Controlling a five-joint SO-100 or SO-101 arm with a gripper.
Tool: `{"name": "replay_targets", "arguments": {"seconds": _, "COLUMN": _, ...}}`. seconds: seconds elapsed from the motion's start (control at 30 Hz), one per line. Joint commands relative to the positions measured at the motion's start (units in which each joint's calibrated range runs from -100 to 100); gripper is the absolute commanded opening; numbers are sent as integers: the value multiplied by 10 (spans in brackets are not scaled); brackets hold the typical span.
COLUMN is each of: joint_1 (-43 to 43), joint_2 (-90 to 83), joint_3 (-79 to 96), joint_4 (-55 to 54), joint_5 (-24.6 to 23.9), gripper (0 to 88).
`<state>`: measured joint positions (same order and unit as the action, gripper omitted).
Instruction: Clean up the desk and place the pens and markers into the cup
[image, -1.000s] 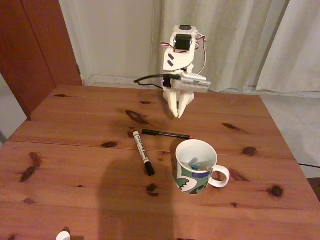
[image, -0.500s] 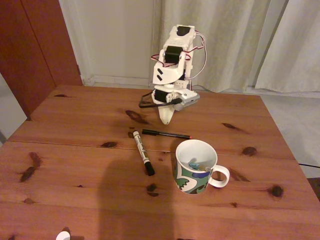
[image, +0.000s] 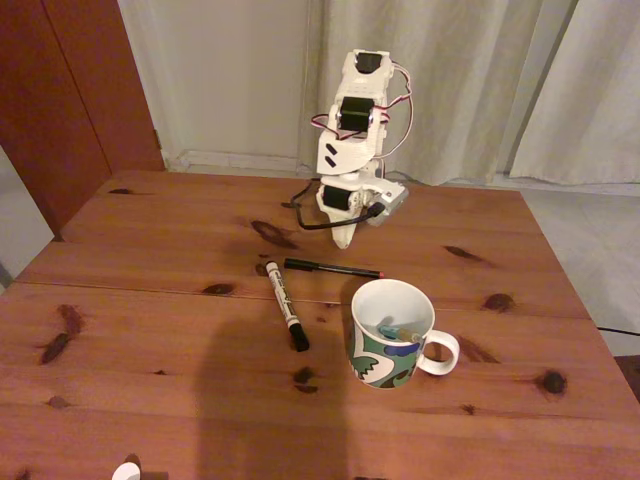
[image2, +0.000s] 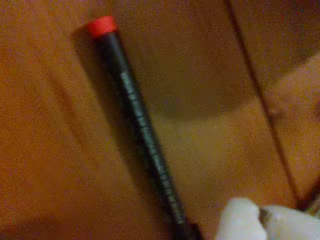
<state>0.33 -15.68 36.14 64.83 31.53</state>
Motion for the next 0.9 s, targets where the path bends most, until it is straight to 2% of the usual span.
{"name": "replay_targets", "arguments": {"seconds": 0.0, "joint_1": -8, "joint_2": -3, "joint_3": 22, "joint_4": 2, "joint_5": 4, "gripper": 8}}
{"name": "replay_targets", "arguments": {"seconds": 0.53, "joint_1": -15, "joint_2": 3, "joint_3": 42, "joint_4": -6, "joint_5": 0, "gripper": 8}}
{"name": "replay_targets", "arguments": {"seconds": 0.7, "joint_1": -17, "joint_2": 55, "joint_3": 18, "joint_4": -54, "joint_5": -1, "gripper": 8}}
{"name": "replay_targets", "arguments": {"seconds": 0.87, "joint_1": -17, "joint_2": 89, "joint_3": -7, "joint_4": -57, "joint_5": -6, "gripper": 8}}
